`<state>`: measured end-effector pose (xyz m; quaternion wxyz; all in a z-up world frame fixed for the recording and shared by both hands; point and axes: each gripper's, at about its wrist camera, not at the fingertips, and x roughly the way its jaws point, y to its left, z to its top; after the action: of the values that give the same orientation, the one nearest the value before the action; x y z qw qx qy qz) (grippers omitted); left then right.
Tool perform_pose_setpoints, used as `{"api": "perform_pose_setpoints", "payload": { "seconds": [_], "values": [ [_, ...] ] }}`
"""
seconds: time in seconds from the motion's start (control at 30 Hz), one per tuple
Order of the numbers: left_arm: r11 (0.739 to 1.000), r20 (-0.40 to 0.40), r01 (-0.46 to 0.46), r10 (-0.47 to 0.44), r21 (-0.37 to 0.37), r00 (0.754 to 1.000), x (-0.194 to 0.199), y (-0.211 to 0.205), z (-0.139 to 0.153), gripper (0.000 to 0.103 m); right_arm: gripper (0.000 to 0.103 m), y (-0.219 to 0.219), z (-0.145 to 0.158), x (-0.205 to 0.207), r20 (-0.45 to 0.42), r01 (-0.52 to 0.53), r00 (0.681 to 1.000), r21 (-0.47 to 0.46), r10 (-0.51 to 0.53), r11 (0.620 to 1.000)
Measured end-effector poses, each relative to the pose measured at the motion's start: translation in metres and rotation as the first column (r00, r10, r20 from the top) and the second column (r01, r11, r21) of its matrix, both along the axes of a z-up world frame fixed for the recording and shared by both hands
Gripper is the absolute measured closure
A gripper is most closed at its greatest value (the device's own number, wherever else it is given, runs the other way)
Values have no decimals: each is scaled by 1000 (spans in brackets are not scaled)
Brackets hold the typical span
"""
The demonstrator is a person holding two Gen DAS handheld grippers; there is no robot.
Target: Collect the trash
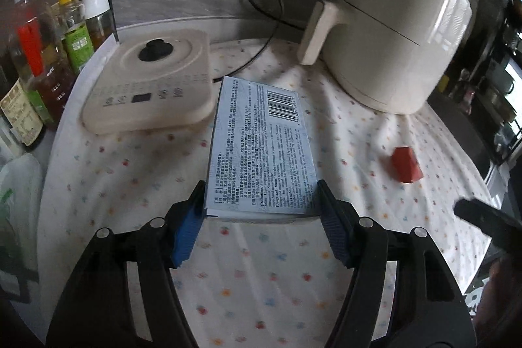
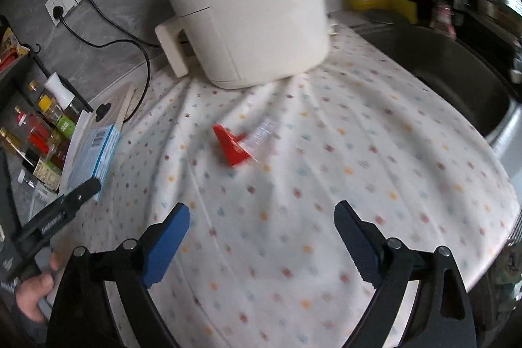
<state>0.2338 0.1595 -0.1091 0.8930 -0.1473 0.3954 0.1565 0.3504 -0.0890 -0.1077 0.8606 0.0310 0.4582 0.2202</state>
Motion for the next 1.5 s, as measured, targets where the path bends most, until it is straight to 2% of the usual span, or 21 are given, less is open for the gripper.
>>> {"api": "perform_pose_setpoints", "payload": {
  "seconds": [0.13,0.33,0.4,0.43,0.47,0.5,0.53,0.63,0.93,1.03,1.3,1.5],
  "values": [
    [1000,9,-15,15,10,1000,-1,12,2,37,14,34,-7,24,13,-21,1000,-29,22,999],
    [997,25,-79,79,0,997,-11,31,2,37,13,61,-18,51,10,-3,1000,-56,4,998],
    [995,22,-95,95,-8,995,-15,35,1,37,17,69,-21,53,13,-13,1000,-76,14,997],
    [995,20,-101,101,-12,995,-17,37,0,37,21,74,-24,55,9,-21,1000,-86,21,996],
    [994,19,-105,106,-15,994,-19,39,-1,37,39,77,-27,56,-4,-27,1000,-96,27,995],
    [993,19,-113,114,-21,993,-21,41,-1,37,75,79,-30,57,-19,-30,999,-101,28,994],
    [993,20,-119,119,-25,993,-24,43,-1,37,84,80,-33,58,-47,-38,998,-94,34,995],
    [992,24,-126,126,-31,992,-28,42,2,37,91,83,-26,49,-13,-57,998,-113,56,992],
    [993,74,-111,114,-37,991,-45,13,18,37,93,59,-6,13,18,-116,993,-75,118,990],
    [996,91,-79,81,-30,993,-52,-6,23,37,93,40,4,-4,34,-120,992,-46,122,992],
    [1000,116,14,-12,-19,993,-69,-68,34,37,93,-29,23,-58,64,-107,992,25,106,994],
    [992,146,117,-109,-41,983,-85,-118,39,37,93,-84,25,-99,63,-55,997,26,53,998]
  ]
}}
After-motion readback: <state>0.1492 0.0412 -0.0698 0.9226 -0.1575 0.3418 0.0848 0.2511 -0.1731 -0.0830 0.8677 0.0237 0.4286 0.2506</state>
